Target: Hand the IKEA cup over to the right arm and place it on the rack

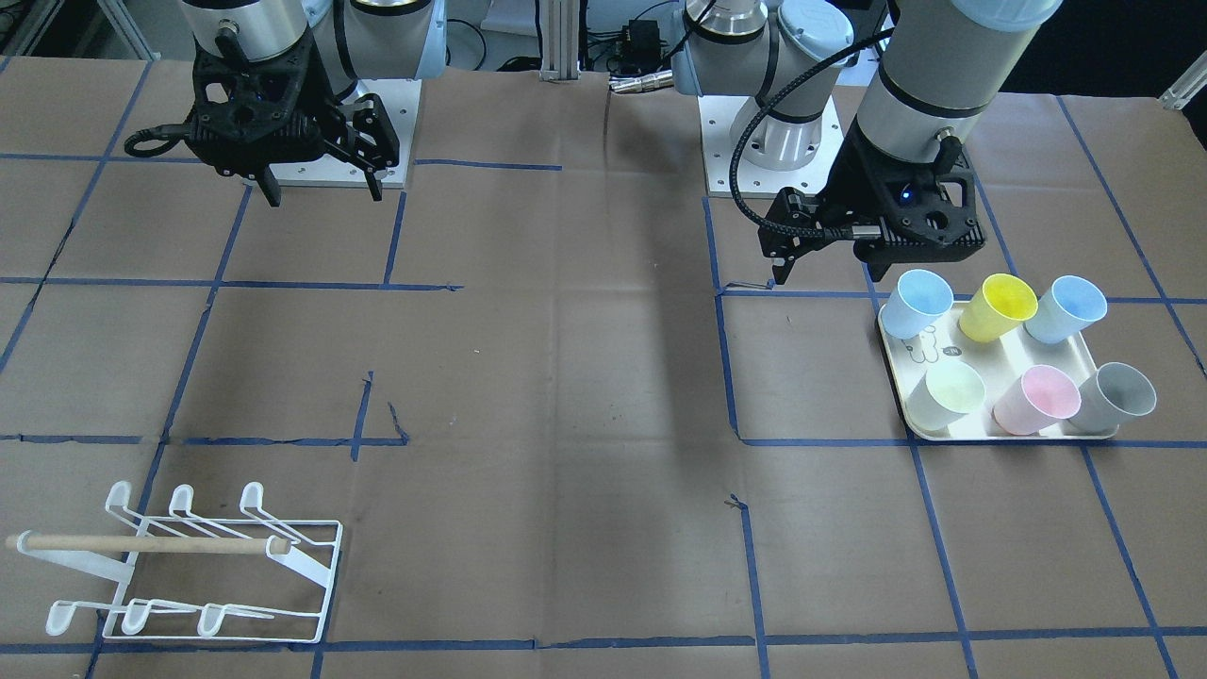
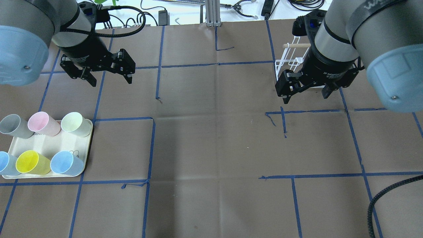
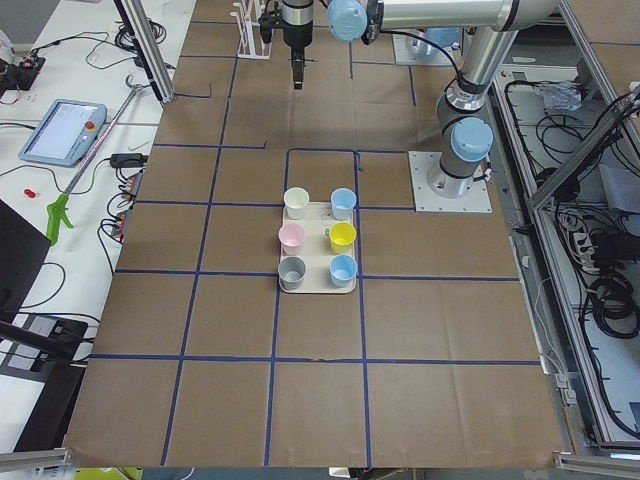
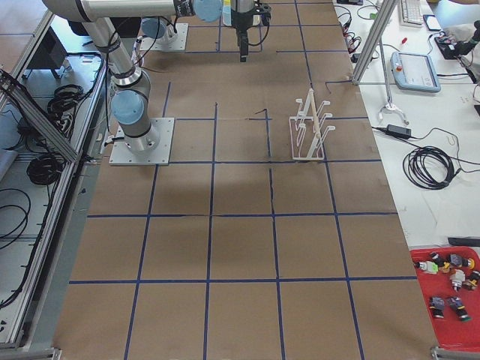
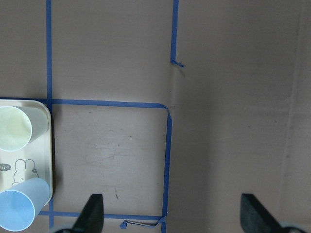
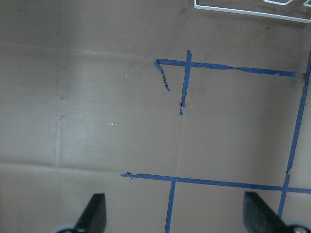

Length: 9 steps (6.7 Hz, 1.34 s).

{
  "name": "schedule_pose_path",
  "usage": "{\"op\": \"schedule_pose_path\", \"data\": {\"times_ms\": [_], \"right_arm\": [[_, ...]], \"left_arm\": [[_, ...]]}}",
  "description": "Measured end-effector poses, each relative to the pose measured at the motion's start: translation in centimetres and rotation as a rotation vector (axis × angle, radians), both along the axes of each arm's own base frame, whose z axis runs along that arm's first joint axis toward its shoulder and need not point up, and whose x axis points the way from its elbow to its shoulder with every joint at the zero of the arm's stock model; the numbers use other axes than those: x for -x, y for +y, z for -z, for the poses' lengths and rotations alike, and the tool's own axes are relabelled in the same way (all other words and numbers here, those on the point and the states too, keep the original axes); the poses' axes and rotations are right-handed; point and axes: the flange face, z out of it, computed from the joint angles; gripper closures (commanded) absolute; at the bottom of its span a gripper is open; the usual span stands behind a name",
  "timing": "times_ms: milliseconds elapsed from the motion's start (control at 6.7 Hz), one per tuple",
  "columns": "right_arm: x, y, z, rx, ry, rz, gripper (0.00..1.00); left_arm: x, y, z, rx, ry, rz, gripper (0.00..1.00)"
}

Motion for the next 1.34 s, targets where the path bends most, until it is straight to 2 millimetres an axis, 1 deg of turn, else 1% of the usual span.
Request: {"op": "schedule_pose_path", "data": {"times_ms": [1343], "right_arm": [[0.0, -0.07, 0.01, 0.0, 0.0, 0.0, 0.0]], "left_arm": [[-0.2, 0.15, 0.18, -0.003, -0.002, 0.012, 0.0]]}}
